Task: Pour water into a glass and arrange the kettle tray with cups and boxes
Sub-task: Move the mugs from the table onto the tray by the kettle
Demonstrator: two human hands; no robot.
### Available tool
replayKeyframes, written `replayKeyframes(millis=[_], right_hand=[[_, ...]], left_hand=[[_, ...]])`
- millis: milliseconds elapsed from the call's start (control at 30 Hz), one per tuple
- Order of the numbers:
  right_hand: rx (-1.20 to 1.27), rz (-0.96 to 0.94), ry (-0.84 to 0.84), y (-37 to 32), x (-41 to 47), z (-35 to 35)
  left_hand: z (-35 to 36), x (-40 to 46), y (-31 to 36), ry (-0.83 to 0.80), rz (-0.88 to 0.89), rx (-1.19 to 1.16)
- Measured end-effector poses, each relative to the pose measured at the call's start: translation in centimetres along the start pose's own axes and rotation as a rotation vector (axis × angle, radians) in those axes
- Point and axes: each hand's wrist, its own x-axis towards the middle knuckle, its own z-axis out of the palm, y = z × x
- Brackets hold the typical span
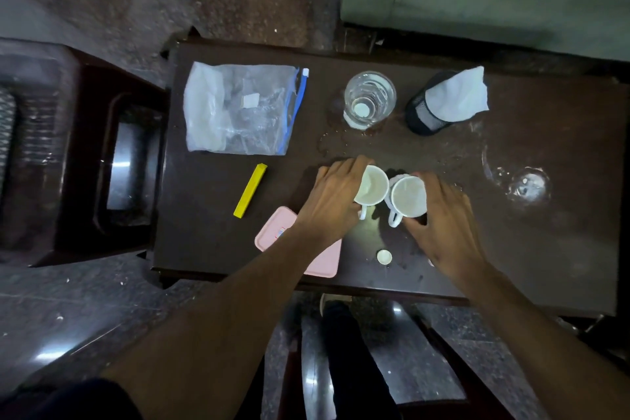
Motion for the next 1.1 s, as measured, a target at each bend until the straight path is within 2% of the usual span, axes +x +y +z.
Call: replayKeyframes(millis=[300, 433, 567, 833, 967, 1100], right_hand=[[0.137, -0.075, 0.04, -6.7, 1.5, -1.0], [0.199, -0.175, 0.074, -11.7, 3.3, -0.7], [0.242, -0.238, 0.1, -18.5, 6.4, -0.7], [0.343, -0.496, 0.15, -40.2, 12.6, 0.3], [0.359, -0.623, 0.152, -50.8, 14.4, 1.7], [0.361, -0.736, 0.105, -59.5, 14.5, 4.2]], left_hand=[[-6.9, -1.4, -4.0, 0.137, 0.019, -0.022], [-11.4, -3.0, -8.0, 0.211, -0.002, -0.049], [-18.0, -4.5, -12.8, 0.337, -0.018, 0.044], [-36.3, -10.5, -25.4, 0.57, -0.154, 0.249], [-45.2, -14.3, -30.7, 0.555, -0.134, 0.413], [-51.0, -18.2, -36.4, 0.457, -0.117, 0.526]])
